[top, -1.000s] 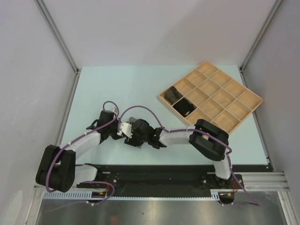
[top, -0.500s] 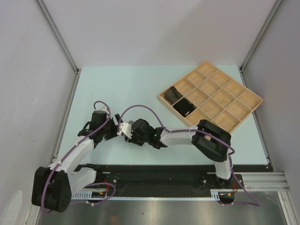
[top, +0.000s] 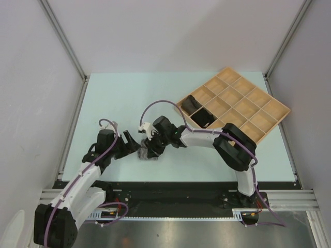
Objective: Roll the underwear
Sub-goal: Roll the underwear to the center of the board.
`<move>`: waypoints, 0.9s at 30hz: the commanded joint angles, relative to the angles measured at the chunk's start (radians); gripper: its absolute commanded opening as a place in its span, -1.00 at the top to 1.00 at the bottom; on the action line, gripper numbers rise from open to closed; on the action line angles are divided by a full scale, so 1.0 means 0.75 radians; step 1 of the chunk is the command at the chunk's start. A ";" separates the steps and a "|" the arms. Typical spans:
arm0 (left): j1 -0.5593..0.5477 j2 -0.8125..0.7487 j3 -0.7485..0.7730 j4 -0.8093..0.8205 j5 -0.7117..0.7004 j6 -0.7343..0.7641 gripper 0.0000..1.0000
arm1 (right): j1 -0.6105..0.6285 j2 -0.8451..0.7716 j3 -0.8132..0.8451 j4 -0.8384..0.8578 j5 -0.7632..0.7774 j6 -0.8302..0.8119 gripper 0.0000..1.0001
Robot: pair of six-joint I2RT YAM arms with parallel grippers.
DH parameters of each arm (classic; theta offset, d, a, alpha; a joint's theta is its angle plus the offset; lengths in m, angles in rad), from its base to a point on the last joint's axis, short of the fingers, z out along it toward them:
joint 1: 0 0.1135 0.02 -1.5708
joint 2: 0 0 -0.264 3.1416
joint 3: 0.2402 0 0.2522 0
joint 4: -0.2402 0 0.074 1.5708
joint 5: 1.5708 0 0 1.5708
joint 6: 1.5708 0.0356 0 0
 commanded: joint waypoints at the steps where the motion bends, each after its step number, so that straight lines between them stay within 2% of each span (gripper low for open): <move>1: -0.015 -0.118 -0.085 0.155 0.110 -0.024 -0.72 | -0.084 0.077 0.084 -0.090 -0.168 0.150 1.00; 5: -0.064 -0.084 -0.112 0.220 0.167 -0.020 -0.70 | -0.174 0.146 0.158 -0.098 -0.289 0.242 1.00; 14: -0.109 0.002 -0.136 0.281 0.112 -0.010 -0.65 | -0.303 0.306 0.281 -0.096 -0.444 0.398 1.00; 19: -0.109 0.108 -0.147 0.363 0.057 -0.006 -0.60 | -0.325 0.343 0.330 -0.118 -0.449 0.396 1.00; 27: -0.109 0.272 -0.159 0.617 -0.005 -0.024 -0.50 | -0.323 0.388 0.387 -0.212 -0.432 0.345 1.00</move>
